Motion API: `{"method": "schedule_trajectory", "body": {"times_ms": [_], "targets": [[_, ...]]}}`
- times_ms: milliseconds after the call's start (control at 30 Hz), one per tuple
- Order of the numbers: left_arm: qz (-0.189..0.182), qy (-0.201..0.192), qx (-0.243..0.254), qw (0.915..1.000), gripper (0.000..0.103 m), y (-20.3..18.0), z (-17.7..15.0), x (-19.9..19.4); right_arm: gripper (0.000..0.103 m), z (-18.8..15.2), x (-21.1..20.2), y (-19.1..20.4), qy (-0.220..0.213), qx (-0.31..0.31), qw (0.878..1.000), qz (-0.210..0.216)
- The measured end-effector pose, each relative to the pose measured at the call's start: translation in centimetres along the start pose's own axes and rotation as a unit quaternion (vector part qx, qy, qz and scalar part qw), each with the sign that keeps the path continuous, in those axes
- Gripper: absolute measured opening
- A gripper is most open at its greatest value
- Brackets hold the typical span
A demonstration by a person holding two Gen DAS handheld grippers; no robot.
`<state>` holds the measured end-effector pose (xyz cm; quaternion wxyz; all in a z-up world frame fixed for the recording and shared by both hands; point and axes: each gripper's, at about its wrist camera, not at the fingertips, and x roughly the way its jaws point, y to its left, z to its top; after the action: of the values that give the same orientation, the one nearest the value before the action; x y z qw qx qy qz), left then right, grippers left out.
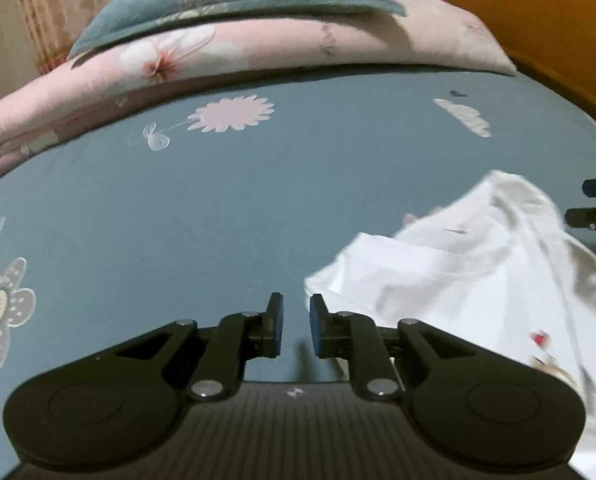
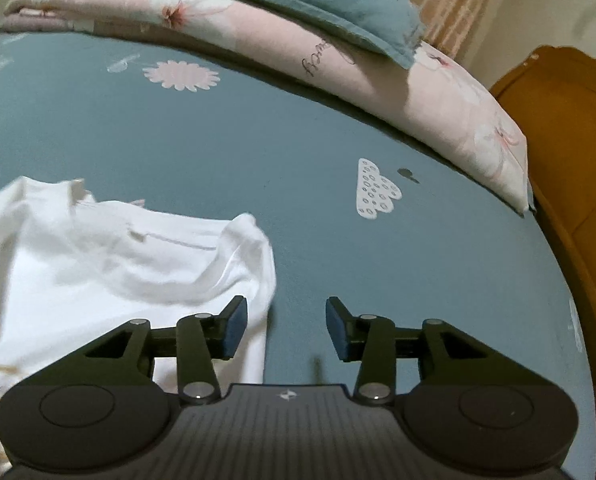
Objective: Fold clothes
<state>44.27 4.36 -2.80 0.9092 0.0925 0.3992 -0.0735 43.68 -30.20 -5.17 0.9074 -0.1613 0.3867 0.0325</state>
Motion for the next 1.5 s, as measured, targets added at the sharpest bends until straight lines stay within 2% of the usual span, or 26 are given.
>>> {"method": "schedule_trajectory", "body": {"times_ms": [133, 267, 367, 433, 467, 767, 833, 967, 1067, 1133, 1233, 1267, 1300, 1333, 1400, 1500], "targets": [[-0.013, -0.005, 0.026, 0.9996, 0.025, -1.5, -0.3, -4.6, 0.052, -1.8, -4.5, 0.3, 0.005, -0.005, 1.000, 0.010], [-0.027, -0.014, 0.057, 0.9979, 0.028, -3.7, -1.5, -9.3, 0.053, -3.6, -8.7, 0.8, 0.013, 0.001, 1.000, 0.021], [-0.044, -0.020, 0.072, 0.9962, 0.033, -5.5, -3.0, -12.7, 0.054, -5.0, -12.0, 1.2, 0.014, 0.023, 0.999, 0.040], [-0.059, -0.021, 0.068, 0.9957, 0.041, -6.3, -4.1, -14.3, 0.055, -6.1, -14.0, 1.6, 0.017, 0.038, 0.997, 0.057], [-0.066, -0.021, 0.067, 0.9954, 0.041, -6.8, -4.6, -15.1, 0.055, -6.7, -15.0, 2.0, 0.020, 0.046, 0.996, 0.069], [-0.092, -0.007, 0.044, 0.9947, 0.043, -9.3, -10.7, -18.2, 0.060, -14.1, -22.6, 7.5, 0.019, 0.098, 0.980, 0.175], [-0.102, -0.008, 0.046, 0.9937, 0.043, -9.6, -12.0, -18.9, 0.060, -15.5, -23.3, 8.6, 0.020, 0.107, 0.977, 0.184], [-0.109, -0.013, 0.059, 0.9922, 0.045, -10.2, -13.9, -20.1, 0.061, -17.8, -23.6, 10.6, 0.041, 0.147, 0.971, 0.185], [-0.112, -0.015, 0.061, 0.9917, 0.045, -10.1, -14.6, -20.6, 0.061, -18.8, -23.3, 12.2, 0.054, 0.172, 0.969, 0.167], [-0.113, -0.018, 0.062, 0.9914, 0.045, -10.0, -14.9, -20.9, 0.061, -19.1, -23.1, 13.5, 0.053, 0.176, 0.971, 0.153], [-0.116, -0.024, 0.061, 0.9911, 0.045, -9.6, -15.2, -21.3, 0.061, -19.1, -22.7, 15.1, 0.045, 0.154, 0.982, 0.104], [-0.117, -0.025, 0.060, 0.9911, 0.045, -9.6, -15.3, -21.5, 0.060, -19.2, -22.7, 15.1, 0.046, 0.147, 0.983, 0.098], [-0.117, -0.027, 0.059, 0.9910, 0.045, -9.5, -15.4, -21.6, 0.054, -19.4, -22.7, 15.0, 0.047, 0.143, 0.984, 0.096], [-0.118, -0.029, 0.059, 0.9908, 0.045, -9.3, -15.6, -21.7, 0.037, -19.6, -22.7, 14.9, 0.049, 0.138, 0.985, 0.094], [-0.117, -0.032, 0.059, 0.9908, 0.045, -9.1, -15.8, -21.7, 0.013, -20.0, -22.7, 14.5, 0.053, 0.135, 0.985, 0.098], [-0.119, -0.030, 0.055, 0.9909, 0.045, -8.9, -15.9, -21.3, 0.004, -20.6, -23.4, 13.5, 0.044, 0.136, 0.982, 0.125]]}}
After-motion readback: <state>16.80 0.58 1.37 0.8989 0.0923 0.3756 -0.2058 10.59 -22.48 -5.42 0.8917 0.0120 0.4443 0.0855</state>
